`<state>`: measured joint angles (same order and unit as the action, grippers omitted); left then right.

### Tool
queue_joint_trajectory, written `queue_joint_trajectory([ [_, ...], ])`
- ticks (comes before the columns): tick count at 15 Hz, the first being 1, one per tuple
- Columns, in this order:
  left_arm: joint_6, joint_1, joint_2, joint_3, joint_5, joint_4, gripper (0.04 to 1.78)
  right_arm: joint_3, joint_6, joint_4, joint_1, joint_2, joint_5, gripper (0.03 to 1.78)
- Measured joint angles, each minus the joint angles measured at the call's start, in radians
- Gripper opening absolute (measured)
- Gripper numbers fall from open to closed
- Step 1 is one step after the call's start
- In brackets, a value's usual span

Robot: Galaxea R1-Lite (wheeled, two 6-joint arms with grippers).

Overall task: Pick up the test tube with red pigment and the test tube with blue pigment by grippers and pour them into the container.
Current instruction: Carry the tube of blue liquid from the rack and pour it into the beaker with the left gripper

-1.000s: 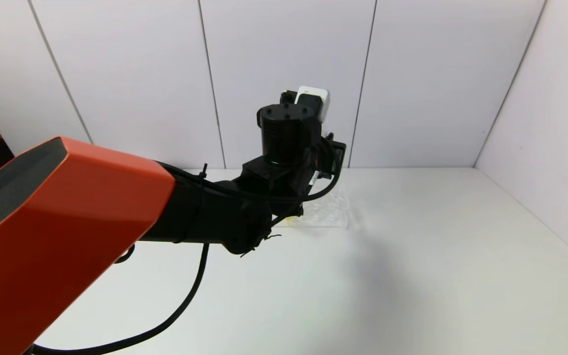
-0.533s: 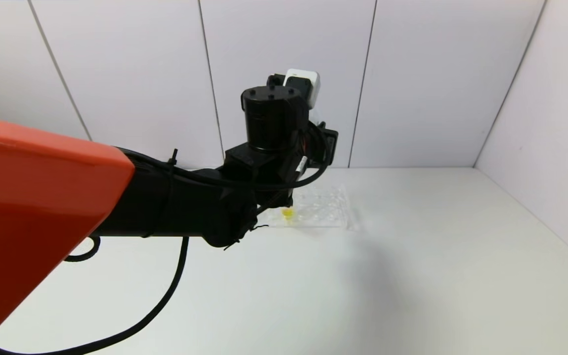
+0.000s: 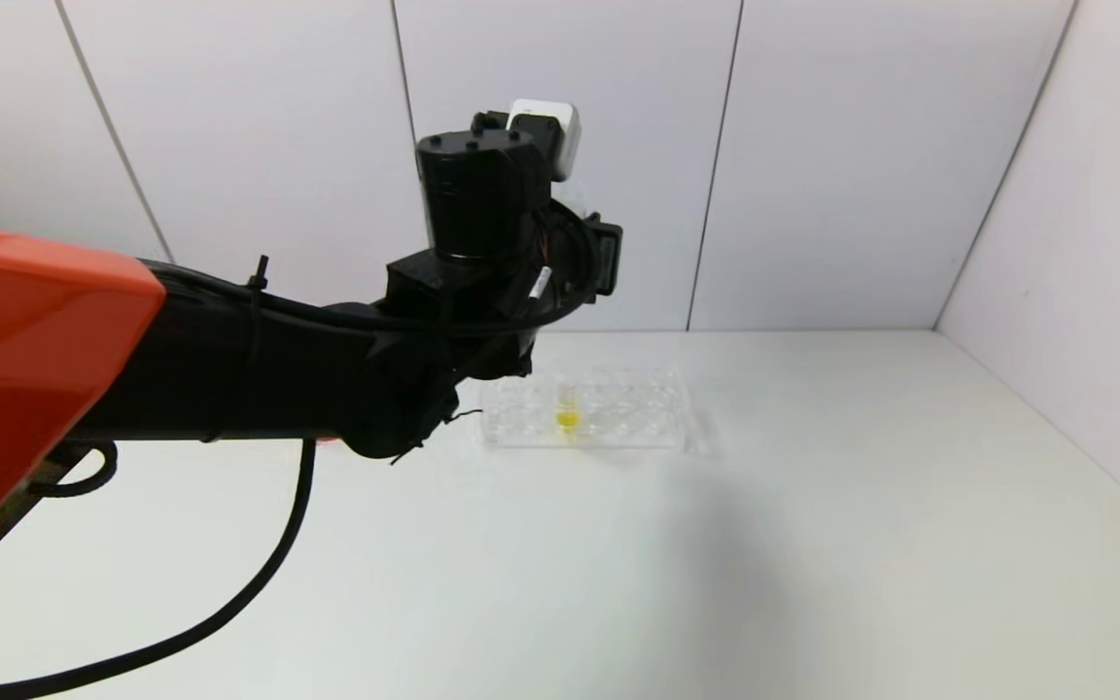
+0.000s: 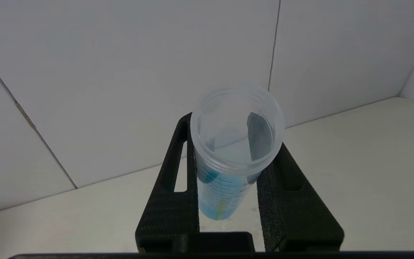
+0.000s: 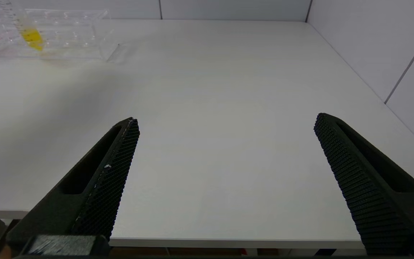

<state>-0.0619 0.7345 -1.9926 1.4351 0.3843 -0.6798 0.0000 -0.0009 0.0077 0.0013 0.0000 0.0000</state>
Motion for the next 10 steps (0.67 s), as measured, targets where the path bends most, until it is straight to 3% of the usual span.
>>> queue_joint_trajectory([
  [10, 0.008, -0.170, 0.134, -0.083, -0.012, 0.083, 0.47, 0.000, 0.000, 0.000, 0.000, 0.000, 0.000, 1.77],
])
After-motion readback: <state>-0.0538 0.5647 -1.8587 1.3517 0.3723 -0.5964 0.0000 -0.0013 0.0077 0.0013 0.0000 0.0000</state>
